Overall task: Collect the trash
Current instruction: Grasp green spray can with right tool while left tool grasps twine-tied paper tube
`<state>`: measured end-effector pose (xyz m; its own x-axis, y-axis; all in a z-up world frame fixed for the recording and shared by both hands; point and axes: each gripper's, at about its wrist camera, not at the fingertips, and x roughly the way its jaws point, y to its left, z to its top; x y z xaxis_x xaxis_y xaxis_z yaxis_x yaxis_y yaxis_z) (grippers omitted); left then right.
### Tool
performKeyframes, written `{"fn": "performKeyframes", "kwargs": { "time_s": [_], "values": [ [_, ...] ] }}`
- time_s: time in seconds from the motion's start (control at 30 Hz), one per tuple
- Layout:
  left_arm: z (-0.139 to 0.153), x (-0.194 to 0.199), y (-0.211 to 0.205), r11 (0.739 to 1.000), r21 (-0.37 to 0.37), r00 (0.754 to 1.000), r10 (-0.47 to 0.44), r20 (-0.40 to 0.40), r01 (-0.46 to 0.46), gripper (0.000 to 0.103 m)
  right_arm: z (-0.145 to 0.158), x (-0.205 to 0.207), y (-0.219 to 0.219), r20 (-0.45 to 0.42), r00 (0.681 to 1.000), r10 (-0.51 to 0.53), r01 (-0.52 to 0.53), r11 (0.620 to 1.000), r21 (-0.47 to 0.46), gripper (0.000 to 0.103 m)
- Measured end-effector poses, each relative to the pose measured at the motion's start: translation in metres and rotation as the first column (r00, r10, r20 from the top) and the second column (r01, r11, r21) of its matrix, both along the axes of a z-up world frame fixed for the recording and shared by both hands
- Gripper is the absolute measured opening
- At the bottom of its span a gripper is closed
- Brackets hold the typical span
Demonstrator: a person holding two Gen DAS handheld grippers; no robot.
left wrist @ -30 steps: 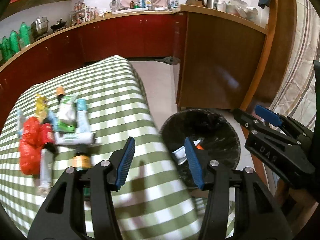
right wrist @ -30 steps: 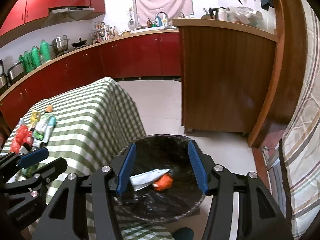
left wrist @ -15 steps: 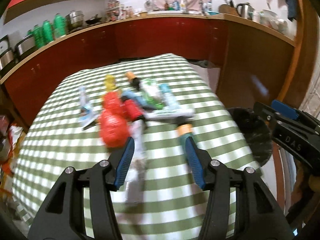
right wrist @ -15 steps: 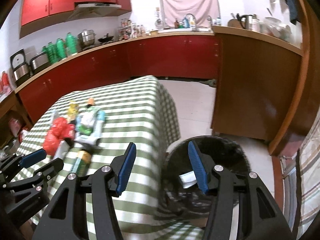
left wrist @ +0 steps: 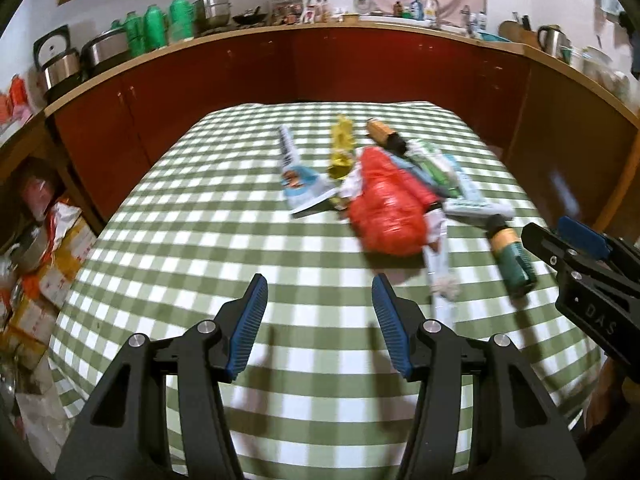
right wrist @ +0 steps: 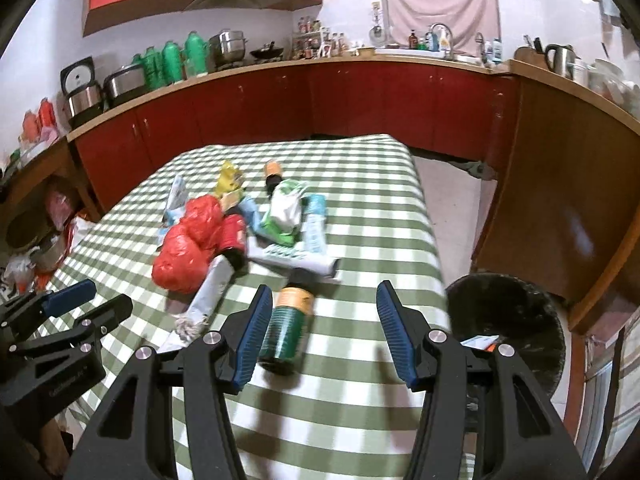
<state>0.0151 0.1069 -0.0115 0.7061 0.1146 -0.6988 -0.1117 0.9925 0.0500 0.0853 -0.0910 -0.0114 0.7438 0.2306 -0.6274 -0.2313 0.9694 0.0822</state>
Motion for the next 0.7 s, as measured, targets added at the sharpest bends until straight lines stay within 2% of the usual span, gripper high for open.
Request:
{"fn": "performKeyframes", "kwargs": {
  "time_s": [0.2,0.4,0.43,0.7],
  "values": [
    [-0.003,0.001,0.011,1.000,-0.019,1.000,0.015,-0.004,-0.015,0.053,-0.008,0.006,0.016,-0.037,0.999,0.007,-0.008,0.999,-0.032,0.052],
    [-0.005,0.001,0.013,0.999,-0.033,1.000,0.007,-0.007,-0.007,0.053,-0.017,0.010,0.023,-0.085,0.996,0.018,-0.023,0.998,-0.062,0.032],
    [-0.005,0.002,0.012,0.999,-0.035,1.000,0.006,-0.008,-0.006,0.054,-0.019,0.011,0.024,-0.090,0.996,0.021,-0.026,0.998,-0.063,0.024],
    [-0.005,0.004,-0.001,0.999,-0.043,1.000,-0.009,-0.003,0.009,0.054,-0.018,0.003,0.018,-0.068,0.997,0.027,-0.032,0.997,-0.066,0.024]
  ]
}}
